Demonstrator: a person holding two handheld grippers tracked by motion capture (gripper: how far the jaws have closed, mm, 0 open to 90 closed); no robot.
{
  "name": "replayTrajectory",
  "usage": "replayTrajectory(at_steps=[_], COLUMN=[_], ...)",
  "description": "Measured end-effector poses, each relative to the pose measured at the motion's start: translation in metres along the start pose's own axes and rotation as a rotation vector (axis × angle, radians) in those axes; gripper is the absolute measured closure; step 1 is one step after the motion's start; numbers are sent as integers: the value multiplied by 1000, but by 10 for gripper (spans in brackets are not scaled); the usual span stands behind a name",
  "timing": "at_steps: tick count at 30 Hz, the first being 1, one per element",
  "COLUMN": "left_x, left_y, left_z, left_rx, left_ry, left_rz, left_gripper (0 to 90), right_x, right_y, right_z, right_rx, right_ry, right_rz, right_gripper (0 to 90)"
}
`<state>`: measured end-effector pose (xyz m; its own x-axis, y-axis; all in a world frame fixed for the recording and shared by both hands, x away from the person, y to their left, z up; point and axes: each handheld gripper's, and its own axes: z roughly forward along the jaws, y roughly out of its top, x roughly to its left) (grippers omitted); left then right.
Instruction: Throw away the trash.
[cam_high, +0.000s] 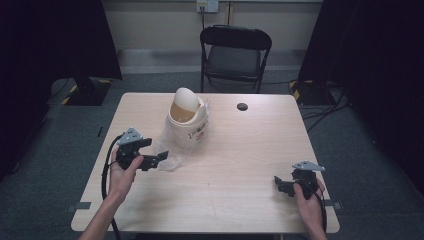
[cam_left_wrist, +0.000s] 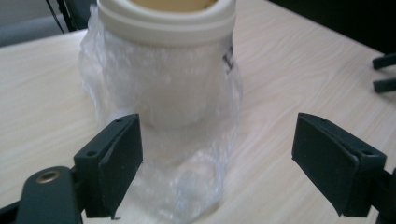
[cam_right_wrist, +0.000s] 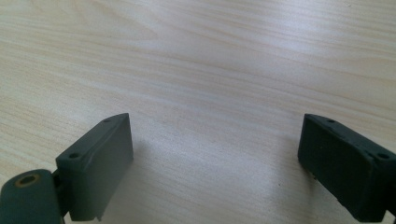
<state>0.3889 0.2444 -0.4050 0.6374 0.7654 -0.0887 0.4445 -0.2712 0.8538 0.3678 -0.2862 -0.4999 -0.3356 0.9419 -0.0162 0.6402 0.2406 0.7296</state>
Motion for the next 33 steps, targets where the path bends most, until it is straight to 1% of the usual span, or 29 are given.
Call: replayTrajectory(at_steps=[3, 4, 6, 9, 11, 12, 13, 14, 16, 18, 23, 24, 26, 27, 28, 29, 30, 32, 33], left_x=[1, 2, 2, 2, 4, 5, 7, 8, 12, 15, 21, 22, 23, 23, 22, 21, 20, 17, 17], left_y=[-12, -18, -26, -39, -48, -53, -57, -61, -70, -77, -94, -97, -101, -103, -104, -106, -107, -110, -110], left_z=[-3, -4, -5, -8, -11, -12, -13, -14, -15, -15, -12, -11, -9, -9, -8, -6, -5, -3, -2], left_rx=[7, 18, 31, 42, 63, 65, 77, 81, 94, 114, 155, 165, 186, 195, 195, 198, 215, 204, 209], left_ry=[0, 0, 0, 12, 27, 33, 40, 41, 54, 63, 93, 93, 109, 115, 115, 125, 134, 159, 178], left_rz=[-25, -31, -32, -47, -48, -55, -59, -76, -87, -81, -108, -113, -113, -105, -103, -96, -84, -54, -32], left_gripper=[161, 161, 161, 161, 161, 161, 161, 161, 161, 161, 164, 164, 164, 164, 164, 164, 167, 158, 158], right_x=[0, 0, 0, 0, 0, 0, 0, 0, 0, 0, 0, 0, 0, 0, 0, 0, 0, 0, 0], right_y=[0, 0, 0, 0, 0, 0, 0, 0, 0, 0, 0, 0, 0, 0, 0, 0, 0, 0, 0], right_z=[0, 0, 0, 0, 0, 0, 0, 0, 0, 0, 0, 0, 0, 0, 0, 0, 0, 0, 0], right_rx=[0, 0, 0, 0, 0, 0, -1, 0, 0, 0, 0, 0, 0, 0, 0, 0, -1, 0, 0], right_ry=[0, 0, 0, 0, 0, 0, 1, 0, 0, 0, 0, 0, 0, 0, 0, 0, -1, 0, 0], right_rz=[0, 0, 0, 0, 0, 0, -1, 0, 0, 0, 0, 0, 0, 0, 0, 0, 0, 0, 0], right_gripper=[96, 96, 96, 96, 96, 96, 96, 96, 96, 96, 96, 96, 96, 96, 96, 96, 96, 96, 96])
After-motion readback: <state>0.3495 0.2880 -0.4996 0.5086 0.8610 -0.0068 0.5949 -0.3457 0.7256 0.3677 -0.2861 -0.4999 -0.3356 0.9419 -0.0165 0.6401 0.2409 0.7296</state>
